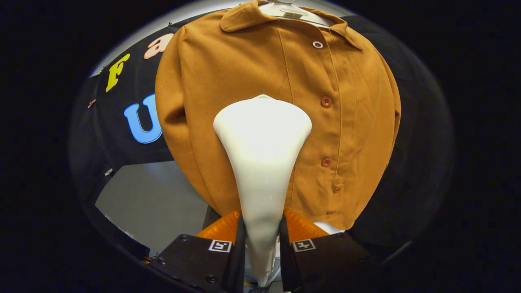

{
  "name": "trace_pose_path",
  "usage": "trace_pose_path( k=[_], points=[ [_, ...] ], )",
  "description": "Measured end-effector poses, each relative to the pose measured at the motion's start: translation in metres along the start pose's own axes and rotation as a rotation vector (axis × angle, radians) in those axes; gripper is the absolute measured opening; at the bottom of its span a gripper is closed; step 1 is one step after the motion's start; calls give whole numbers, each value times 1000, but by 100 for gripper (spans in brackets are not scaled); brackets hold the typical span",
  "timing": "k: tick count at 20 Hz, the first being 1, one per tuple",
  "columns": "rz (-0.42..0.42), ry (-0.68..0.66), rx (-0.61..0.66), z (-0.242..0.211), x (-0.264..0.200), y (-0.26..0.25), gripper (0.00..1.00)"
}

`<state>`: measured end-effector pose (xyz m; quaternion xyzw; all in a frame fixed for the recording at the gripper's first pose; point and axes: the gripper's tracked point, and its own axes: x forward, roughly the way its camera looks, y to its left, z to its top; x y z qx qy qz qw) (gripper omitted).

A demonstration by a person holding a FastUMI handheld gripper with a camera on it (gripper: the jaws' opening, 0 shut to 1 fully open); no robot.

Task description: Iron the clothes twice with a garment steamer, once on the left side and once on the right side.

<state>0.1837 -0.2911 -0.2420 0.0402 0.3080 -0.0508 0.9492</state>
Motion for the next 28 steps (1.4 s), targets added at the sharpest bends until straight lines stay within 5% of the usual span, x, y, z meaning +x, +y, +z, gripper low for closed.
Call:
trace_pose_path(
  k=[21, 28],
  points=[
    [-76, 421, 138, -175, 22, -25, 40],
    [-140, 323, 165, -140, -18, -50, 39]
  ],
)
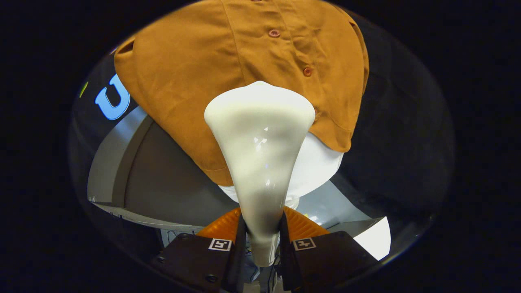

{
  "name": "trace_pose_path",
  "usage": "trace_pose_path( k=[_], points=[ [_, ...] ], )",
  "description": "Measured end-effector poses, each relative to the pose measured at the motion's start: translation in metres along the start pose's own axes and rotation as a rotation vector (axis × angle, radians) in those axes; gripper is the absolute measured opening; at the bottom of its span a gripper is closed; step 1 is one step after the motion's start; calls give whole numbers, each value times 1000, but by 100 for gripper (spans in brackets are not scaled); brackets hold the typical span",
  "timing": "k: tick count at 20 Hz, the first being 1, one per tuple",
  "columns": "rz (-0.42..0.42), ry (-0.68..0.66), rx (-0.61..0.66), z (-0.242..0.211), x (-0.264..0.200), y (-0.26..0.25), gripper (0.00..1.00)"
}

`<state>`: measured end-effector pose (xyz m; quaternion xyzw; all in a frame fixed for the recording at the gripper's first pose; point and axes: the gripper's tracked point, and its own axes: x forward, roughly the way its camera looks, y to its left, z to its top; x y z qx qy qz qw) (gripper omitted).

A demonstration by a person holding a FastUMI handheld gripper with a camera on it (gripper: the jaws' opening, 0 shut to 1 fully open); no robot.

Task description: Iron the clothes twice with a garment steamer, once on the left side and once on the right side.

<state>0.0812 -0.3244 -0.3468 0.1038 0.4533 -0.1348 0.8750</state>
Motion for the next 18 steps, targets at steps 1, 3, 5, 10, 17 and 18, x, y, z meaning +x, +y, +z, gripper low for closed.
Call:
trace_pose_path(
  k=[1, 3, 5, 10, 17, 18],
  points=[
    [-10, -32, 7, 13, -11, -7, 39],
    [-31, -110, 24, 43, -35, -21, 39],
    [-48, -193, 35, 77, -55, -34, 39],
    [-84, -403, 46, 171, -104, -62, 39],
    [-43, -510, 59, 256, -118, -68, 39],
    [-33, -518, 58, 262, -117, -67, 39]
  ],
)
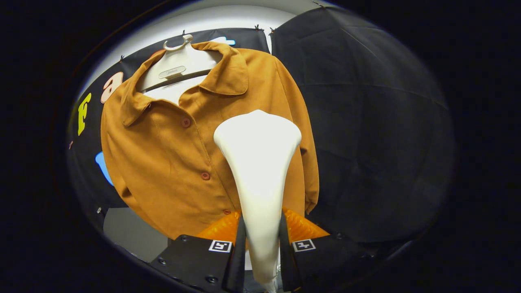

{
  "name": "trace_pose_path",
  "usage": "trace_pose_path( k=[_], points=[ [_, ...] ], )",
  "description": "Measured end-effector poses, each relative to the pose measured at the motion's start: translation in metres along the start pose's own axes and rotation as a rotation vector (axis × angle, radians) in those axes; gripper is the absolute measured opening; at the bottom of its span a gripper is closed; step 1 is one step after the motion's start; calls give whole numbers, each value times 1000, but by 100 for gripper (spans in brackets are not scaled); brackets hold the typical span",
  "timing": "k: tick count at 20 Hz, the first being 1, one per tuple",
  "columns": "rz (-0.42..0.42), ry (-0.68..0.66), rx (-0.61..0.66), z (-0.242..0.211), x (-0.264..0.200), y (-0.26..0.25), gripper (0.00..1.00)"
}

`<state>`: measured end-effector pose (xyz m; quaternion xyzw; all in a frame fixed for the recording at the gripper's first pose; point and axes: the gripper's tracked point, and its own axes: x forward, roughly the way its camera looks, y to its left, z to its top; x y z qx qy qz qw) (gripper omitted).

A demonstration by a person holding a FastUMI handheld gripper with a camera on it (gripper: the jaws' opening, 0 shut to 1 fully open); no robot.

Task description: Iron the clothes twice with a garment steamer, once on the left side and once on the right side.

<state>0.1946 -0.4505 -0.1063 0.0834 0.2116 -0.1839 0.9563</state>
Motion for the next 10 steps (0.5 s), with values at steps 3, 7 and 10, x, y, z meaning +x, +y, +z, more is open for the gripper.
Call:
trace_pose_path(
  k=[3, 7, 10],
  points=[
    [21, 5, 3, 4, 19, 3, 39],
    [23, 50, 8, -17, 34, -3, 39],
    [4, 107, 11, -42, 46, -9, 39]
  ],
)
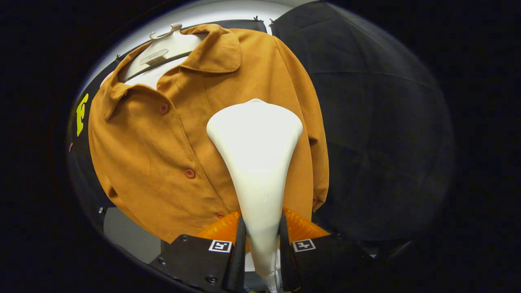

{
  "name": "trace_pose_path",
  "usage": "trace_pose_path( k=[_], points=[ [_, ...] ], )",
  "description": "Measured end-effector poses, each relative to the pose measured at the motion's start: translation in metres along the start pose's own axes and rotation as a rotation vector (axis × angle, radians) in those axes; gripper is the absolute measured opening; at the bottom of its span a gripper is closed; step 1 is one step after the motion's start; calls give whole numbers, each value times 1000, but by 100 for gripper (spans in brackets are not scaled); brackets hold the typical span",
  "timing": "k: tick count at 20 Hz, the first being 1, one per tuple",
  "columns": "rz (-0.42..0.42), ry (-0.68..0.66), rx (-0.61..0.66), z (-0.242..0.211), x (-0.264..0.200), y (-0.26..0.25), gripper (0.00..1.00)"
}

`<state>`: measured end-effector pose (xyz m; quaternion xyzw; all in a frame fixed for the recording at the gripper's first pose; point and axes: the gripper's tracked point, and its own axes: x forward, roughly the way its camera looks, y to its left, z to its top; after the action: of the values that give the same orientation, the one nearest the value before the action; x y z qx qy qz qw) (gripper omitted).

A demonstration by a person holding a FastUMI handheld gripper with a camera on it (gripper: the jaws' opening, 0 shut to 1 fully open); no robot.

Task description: Iron the clothes twice with a garment steamer, once on the left side and once on the right side.

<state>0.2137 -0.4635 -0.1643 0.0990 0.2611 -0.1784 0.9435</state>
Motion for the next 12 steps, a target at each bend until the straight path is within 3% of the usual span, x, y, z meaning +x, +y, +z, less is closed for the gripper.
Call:
trace_pose_path(
  k=[12],
  points=[
    [-80, 213, 52, -105, 31, -41, 39]
  ],
)
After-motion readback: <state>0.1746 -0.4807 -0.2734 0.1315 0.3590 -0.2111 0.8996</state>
